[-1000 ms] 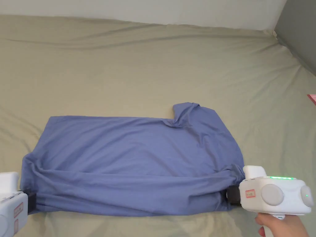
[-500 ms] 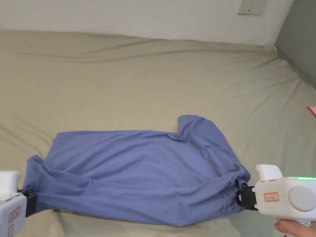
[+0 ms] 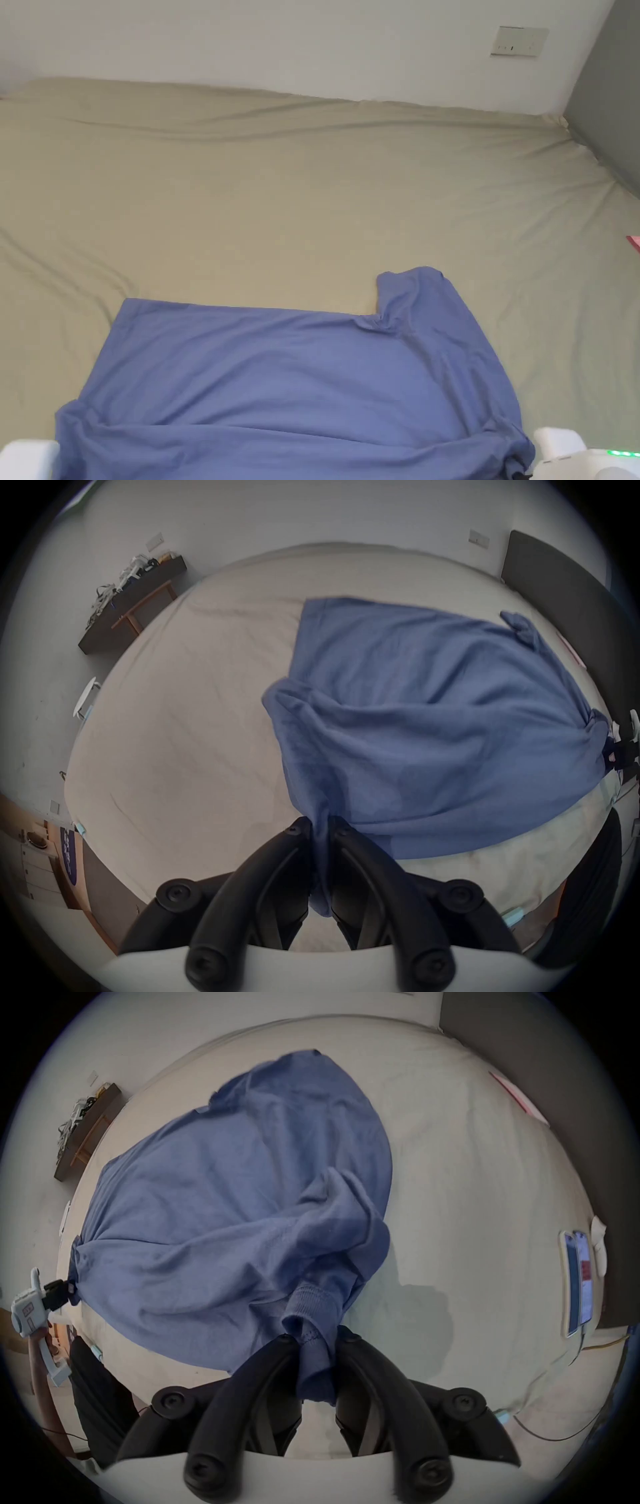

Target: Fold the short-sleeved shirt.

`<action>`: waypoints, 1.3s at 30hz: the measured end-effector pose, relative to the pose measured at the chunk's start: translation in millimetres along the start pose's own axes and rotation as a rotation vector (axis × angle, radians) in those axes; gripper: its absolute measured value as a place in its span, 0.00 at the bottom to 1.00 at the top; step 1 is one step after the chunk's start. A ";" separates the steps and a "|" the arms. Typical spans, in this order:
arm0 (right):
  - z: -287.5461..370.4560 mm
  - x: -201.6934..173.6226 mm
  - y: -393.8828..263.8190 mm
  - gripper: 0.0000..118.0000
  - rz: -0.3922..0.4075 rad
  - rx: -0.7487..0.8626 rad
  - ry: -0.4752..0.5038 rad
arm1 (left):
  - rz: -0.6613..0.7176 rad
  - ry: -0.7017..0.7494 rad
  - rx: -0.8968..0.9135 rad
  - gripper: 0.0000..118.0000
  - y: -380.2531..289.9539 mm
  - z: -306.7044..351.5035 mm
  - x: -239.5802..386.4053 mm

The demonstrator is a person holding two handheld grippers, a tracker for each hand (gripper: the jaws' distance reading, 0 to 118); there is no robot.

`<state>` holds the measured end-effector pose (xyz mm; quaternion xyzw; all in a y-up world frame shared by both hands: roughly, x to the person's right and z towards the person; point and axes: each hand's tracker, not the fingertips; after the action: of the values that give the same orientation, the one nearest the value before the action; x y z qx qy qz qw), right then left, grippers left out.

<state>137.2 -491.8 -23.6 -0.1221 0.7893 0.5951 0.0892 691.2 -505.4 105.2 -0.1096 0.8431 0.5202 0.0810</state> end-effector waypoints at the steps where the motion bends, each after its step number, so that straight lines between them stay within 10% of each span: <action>1: -4.5 2.6 -1.5 0.14 -0.021 -0.002 0.012 | -0.003 -0.009 0.006 0.07 -0.8 -1.6 0.9; 3: -10.7 6.3 -2.1 0.24 -0.039 0.002 0.013 | -0.016 -0.001 -0.003 0.07 0.0 -5.6 6.7; 6: -6.3 8.1 0.8 0.79 0.006 0.013 -0.138 | -0.040 0.017 0.006 0.11 7.7 -1.2 7.8; 9: 33.9 5.3 10.0 0.83 0.020 0.161 -0.216 | -0.034 -0.030 0.165 0.36 20.0 25.6 8.1; 12: 101.0 -10.0 24.7 0.83 0.086 0.434 -0.137 | 0.030 -0.088 0.329 1.00 44.6 65.0 10.0; 18: 203.8 -80.7 52.2 0.83 0.233 0.850 -0.153 | 0.072 -0.114 0.750 0.99 97.1 161.5 43.7; 25: 223.8 -155.0 52.8 0.67 0.313 1.058 -0.132 | -0.025 0.004 0.987 0.76 121.6 213.3 98.3; 28: 210.6 -171.0 58.5 0.01 0.348 1.048 -0.121 | -0.061 0.062 1.015 0.09 126.2 210.9 112.9; 39: 160.4 -172.3 81.5 0.01 0.394 0.972 -0.113 | -0.111 0.002 0.763 0.00 154.2 107.8 102.5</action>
<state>276.6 -301.4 56.2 0.1162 0.9762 0.1716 0.0646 553.4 -352.2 164.0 -0.1178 0.9690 0.1636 0.1431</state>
